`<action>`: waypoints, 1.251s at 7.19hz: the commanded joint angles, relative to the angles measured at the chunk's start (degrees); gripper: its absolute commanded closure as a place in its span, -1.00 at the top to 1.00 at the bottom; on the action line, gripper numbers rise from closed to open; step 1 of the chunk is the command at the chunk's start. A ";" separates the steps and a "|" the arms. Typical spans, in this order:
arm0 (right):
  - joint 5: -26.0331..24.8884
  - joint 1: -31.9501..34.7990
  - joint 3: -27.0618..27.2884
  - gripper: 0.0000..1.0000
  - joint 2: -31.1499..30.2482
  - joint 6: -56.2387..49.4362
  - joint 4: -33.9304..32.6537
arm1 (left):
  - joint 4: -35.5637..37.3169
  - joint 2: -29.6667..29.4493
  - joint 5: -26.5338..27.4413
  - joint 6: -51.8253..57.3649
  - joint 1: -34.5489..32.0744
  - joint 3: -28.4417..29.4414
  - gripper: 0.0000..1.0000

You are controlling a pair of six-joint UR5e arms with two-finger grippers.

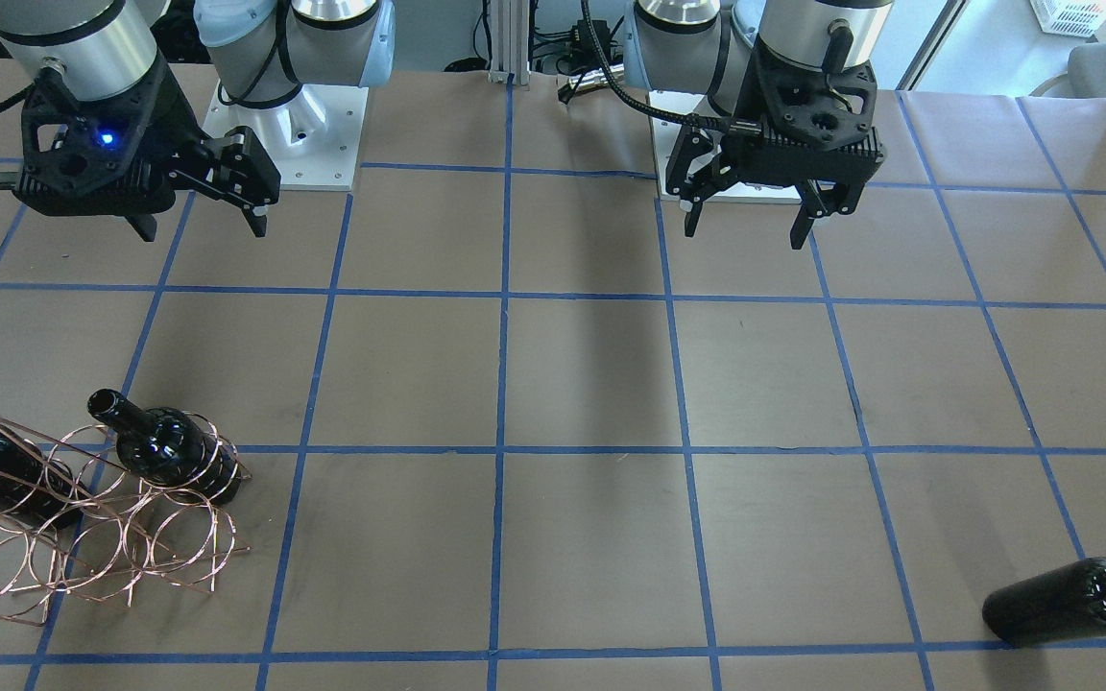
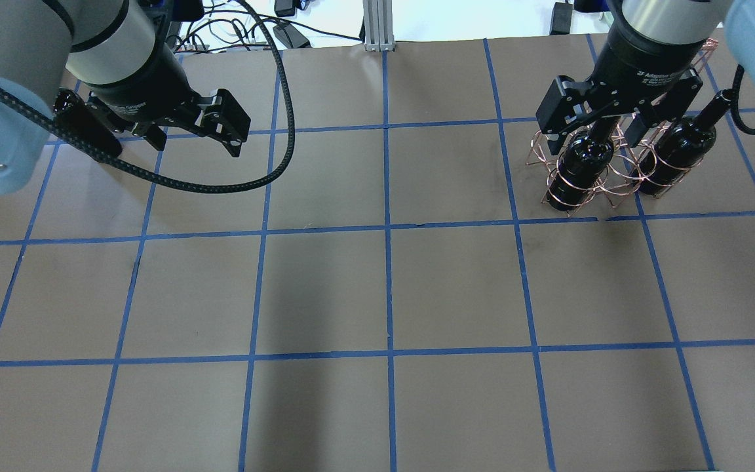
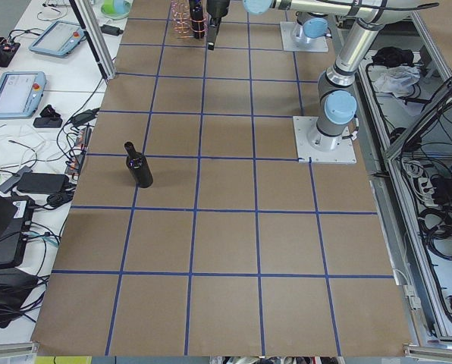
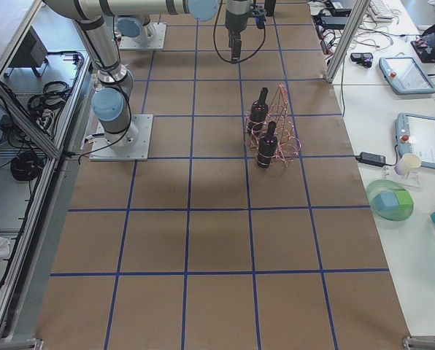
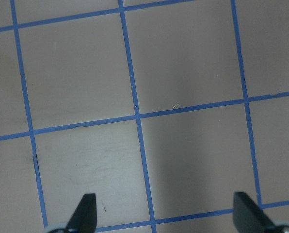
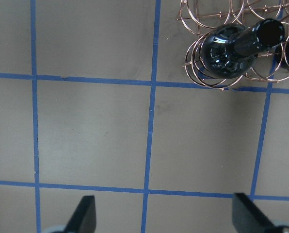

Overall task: Place wine into wine basket
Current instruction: 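Move the open left gripper toward the dark wine bottle at the far corner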

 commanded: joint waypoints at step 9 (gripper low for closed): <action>-8.29 -0.39 0.88 1.00 -0.26 -0.11 -6.54 | 19.26 -7.56 0.26 11.46 28.75 -0.23 0.97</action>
